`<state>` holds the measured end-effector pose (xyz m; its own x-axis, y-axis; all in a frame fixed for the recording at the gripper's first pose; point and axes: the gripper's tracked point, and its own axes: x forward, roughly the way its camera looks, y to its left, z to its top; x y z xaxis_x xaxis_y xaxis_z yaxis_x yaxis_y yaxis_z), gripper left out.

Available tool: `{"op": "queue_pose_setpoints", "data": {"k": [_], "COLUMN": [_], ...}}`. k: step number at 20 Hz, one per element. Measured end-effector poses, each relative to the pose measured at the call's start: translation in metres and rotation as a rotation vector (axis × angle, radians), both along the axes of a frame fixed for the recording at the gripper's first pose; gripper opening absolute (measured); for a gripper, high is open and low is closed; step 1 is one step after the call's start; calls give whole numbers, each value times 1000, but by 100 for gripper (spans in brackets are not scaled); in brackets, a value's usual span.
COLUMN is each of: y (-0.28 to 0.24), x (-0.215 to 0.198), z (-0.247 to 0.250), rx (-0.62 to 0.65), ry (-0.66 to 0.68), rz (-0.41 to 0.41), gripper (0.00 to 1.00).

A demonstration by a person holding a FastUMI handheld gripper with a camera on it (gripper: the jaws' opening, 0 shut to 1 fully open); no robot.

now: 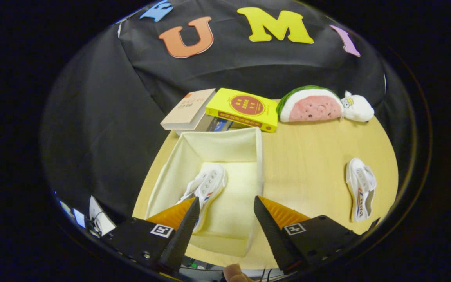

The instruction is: Open the storage box then place both shoes into the box .Put the left shoe in first, then the right shoe, with the right side of both shoes facing outward in a uniform manner.

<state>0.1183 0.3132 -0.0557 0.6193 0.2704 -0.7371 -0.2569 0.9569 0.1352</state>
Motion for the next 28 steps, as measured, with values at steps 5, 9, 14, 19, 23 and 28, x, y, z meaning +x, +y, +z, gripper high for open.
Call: {"op": "queue_pose_setpoints", "data": {"k": [5,9,14,19,23,28], "y": [-103,-202,-307,-357,-385,-387], "x": [9,25,33,33,38,62], "z": [25,21,-26,-69,-97,-121], "rx": [-56,-141,-343,-367,-389,-357], "ry": [-84,-113,-78,23,99,130], "rz": [-68,-160,-178,-192,-223,-254], "gripper": [87,87,87,87,87,77]}}
